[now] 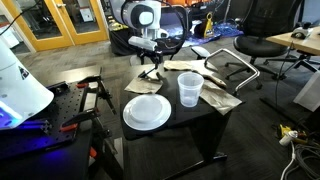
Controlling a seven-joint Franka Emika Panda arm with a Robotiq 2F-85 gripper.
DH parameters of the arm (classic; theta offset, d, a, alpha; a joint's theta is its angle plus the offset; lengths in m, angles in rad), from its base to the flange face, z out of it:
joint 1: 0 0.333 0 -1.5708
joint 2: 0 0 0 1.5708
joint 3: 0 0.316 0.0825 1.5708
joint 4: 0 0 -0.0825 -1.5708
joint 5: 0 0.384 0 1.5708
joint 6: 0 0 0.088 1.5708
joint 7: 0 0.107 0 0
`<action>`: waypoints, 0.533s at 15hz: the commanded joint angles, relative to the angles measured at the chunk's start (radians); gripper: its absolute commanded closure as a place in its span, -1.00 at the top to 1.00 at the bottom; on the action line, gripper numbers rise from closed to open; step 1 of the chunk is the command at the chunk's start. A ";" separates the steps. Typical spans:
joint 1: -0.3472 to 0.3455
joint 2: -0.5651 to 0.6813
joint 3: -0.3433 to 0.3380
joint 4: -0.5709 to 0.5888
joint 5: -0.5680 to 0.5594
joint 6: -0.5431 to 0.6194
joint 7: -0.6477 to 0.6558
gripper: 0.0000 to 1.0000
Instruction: Put the marker in the cup
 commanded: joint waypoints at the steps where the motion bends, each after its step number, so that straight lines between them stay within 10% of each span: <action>1: 0.000 0.013 0.000 0.015 -0.011 -0.005 0.014 1.00; 8: 0.000 0.021 0.000 0.019 -0.014 -0.001 0.012 -0.15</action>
